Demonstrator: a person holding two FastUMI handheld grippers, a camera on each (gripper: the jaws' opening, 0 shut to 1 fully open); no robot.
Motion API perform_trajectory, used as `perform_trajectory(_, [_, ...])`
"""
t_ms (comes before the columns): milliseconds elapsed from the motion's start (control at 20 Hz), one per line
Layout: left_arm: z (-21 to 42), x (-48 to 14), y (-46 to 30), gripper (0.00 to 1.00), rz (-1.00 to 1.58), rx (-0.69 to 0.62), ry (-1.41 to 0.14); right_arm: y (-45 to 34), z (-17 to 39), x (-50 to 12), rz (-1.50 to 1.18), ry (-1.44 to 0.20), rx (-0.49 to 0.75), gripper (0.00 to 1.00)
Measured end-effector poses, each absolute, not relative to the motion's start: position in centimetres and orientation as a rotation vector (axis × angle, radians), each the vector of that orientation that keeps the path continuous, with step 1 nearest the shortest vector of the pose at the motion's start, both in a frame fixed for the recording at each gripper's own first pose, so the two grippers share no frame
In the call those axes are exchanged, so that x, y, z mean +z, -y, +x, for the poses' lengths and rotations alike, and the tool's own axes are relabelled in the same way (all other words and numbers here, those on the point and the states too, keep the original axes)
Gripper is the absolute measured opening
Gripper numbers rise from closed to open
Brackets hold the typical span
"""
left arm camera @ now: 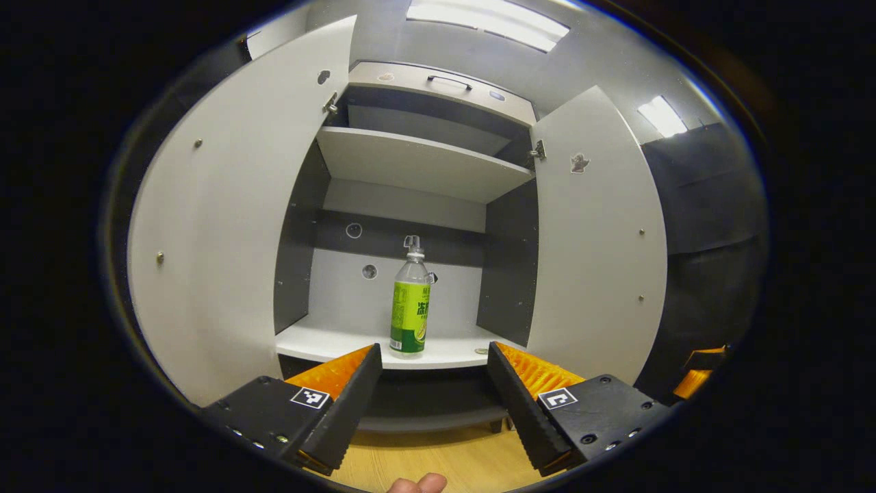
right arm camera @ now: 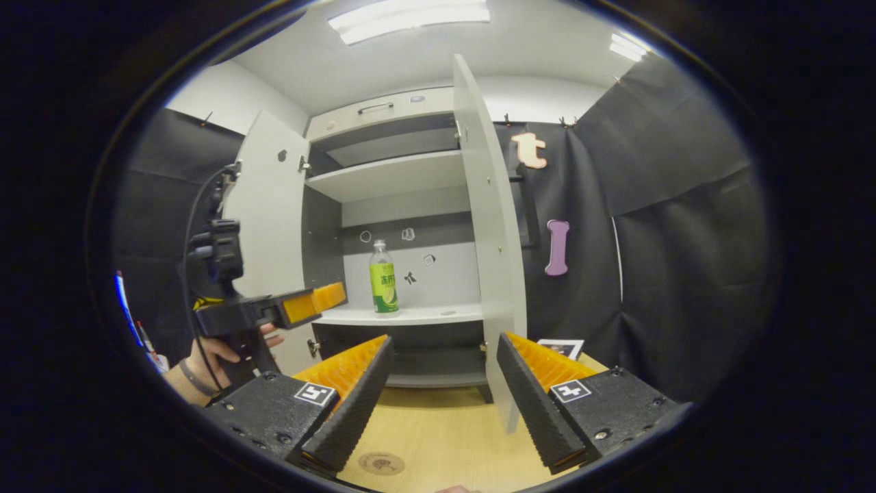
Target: Grasp the bottle in the cabinet with the left hand and place it on the coaster, then close the right door with the right hand and the left door with the left hand.
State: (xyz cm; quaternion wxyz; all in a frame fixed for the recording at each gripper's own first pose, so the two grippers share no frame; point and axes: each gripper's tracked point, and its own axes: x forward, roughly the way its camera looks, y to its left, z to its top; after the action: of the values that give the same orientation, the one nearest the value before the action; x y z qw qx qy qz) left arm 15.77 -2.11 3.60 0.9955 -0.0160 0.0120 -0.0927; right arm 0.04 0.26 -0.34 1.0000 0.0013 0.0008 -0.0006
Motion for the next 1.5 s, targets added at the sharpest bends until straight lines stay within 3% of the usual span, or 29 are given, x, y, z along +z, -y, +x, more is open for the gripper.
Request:
perform_trajectory(750, [32.8, 3.7, 1.4, 0.95, 0.008, -0.105, -0.016, 1.3, 1.2, -0.8, 0.074, -0.027, -0.052, 0.99])
perform_trajectory(1250, [38.1, 1.8, 1.0, 0.95, -0.014, -0.043, -0.089, 3.4, 1.1, -0.4, 0.071, -0.017, -0.107, 0.99])
perform_trajectory(1300, [38.2, 2.0, 0.8, 0.94, -0.011, -0.036, -0.080, 3.5, 1.1, -0.4, 0.072, -0.017, -0.109, 0.99])
perform_trajectory(1400, [38.3, 1.9, 0.2, 0.79, 0.000, -0.024, -0.073, 3.5, 1.1, -0.4, 0.077, -0.016, -0.106, 0.99])
perform_trajectory(1500, [38.1, 2.1, 0.5, 0.77, -0.004, -0.044, -0.074, 3.5, 1.3, -0.4, 0.079, -0.016, -0.103, 0.99])
